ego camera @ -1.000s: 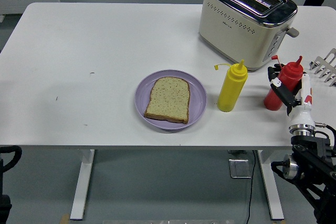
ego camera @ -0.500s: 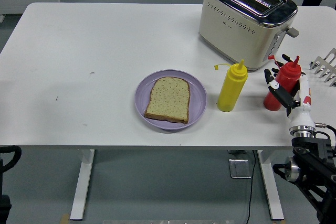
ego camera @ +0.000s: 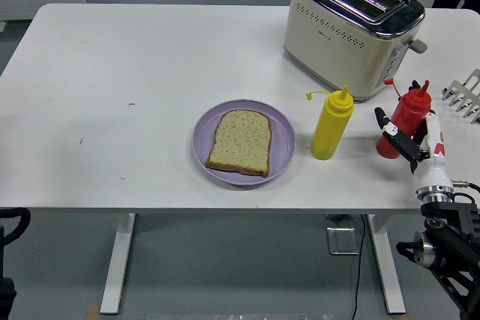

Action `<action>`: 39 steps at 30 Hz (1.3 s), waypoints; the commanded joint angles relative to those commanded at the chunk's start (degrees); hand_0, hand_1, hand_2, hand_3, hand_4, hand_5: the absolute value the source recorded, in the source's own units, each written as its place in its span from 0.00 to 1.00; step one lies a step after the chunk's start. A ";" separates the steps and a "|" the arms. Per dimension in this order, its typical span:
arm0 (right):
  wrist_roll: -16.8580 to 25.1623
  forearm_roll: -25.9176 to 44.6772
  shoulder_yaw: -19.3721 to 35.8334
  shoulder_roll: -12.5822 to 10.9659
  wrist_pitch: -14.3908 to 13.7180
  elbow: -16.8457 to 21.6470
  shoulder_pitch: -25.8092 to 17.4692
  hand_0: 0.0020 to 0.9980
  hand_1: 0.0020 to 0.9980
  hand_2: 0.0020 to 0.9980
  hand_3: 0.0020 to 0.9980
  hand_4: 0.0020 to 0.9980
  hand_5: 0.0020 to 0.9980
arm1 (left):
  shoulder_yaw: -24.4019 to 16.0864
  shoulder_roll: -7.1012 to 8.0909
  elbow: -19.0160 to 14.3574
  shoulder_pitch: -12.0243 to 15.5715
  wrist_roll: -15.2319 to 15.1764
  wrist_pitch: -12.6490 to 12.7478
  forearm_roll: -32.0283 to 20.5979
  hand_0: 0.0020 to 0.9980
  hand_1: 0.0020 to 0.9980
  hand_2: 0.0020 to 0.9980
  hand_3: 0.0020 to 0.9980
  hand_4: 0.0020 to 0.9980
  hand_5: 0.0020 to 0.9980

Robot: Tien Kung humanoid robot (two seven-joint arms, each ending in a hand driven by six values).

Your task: Pick up the cup,pour liquid into bread,place the cup on the desk

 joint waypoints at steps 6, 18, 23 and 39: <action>-0.80 -2.85 1.15 -0.84 0.55 2.25 -1.88 1.00 0.92 1.00 1.00 0.89 0.32 | -0.04 0.02 -0.02 0.00 -0.02 0.02 0.03 0.72 0.74 0.75 0.68 0.66 1.00; -1.62 -5.17 4.30 -1.85 -0.12 3.81 -4.69 1.00 0.92 1.00 1.00 0.90 0.32 | 0.12 0.05 -0.06 -0.11 -0.05 0.03 0.09 0.72 0.74 0.75 0.68 0.66 1.00; -1.51 -5.53 6.97 -2.31 0.13 5.29 -6.80 1.00 0.93 1.00 1.00 0.90 0.32 | 0.15 0.08 -0.08 -0.08 -0.05 0.06 0.10 0.72 0.74 0.75 0.68 0.66 1.00; -0.97 -5.89 13.06 -4.23 2.54 14.09 -15.66 1.00 0.92 1.00 1.00 0.92 0.30 | 0.63 0.21 -0.06 -0.01 -0.03 0.04 0.12 0.72 0.74 0.75 0.68 0.66 1.00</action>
